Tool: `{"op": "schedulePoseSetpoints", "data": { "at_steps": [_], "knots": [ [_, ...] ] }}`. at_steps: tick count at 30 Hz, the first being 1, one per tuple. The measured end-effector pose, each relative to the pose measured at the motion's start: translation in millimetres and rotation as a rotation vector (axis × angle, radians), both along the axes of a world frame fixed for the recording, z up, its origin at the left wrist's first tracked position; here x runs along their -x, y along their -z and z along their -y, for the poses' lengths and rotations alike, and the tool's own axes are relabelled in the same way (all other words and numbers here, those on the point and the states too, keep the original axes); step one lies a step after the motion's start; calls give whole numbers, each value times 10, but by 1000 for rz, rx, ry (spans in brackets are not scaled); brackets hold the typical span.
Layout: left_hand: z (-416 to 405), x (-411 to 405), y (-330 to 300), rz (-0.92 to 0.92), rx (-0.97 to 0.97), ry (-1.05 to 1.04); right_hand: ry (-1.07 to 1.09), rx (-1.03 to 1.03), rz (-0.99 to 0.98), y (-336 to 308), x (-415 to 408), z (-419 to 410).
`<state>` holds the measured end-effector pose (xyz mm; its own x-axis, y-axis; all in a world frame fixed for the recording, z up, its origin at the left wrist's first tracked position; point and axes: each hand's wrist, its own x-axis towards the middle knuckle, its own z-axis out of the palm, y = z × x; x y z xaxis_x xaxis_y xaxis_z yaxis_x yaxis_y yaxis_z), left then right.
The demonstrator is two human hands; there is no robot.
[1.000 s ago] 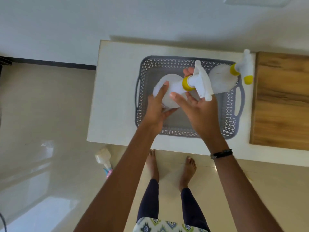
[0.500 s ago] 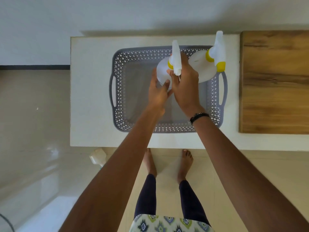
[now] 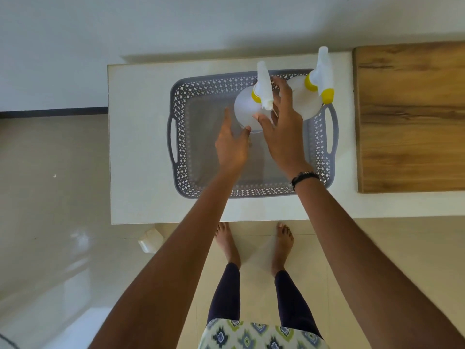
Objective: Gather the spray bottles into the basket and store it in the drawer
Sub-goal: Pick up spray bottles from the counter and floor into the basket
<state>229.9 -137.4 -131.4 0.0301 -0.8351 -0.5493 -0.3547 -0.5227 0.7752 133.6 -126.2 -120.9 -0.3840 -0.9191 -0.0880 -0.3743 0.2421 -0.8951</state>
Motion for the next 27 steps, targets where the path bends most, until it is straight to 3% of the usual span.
{"op": "schedulePoseSetpoints", "data": {
  "at_steps": [6, 13, 21, 27],
  "knots": [
    [-433, -125, -198, 26, 140, 9, 130, -11, -17, -179, -88, -731],
    [-1132, -48, -148, -21, 238, 198, 184, -3, -14, -144, -92, -1493],
    [-2313, 439, 70, 14, 196, 371, 264, -21, -5, 41, 385, -2666],
    [-3507, 908, 511, 37, 82, 473, 214, -121, -36, 506, 956, -3990]
  ]
}}
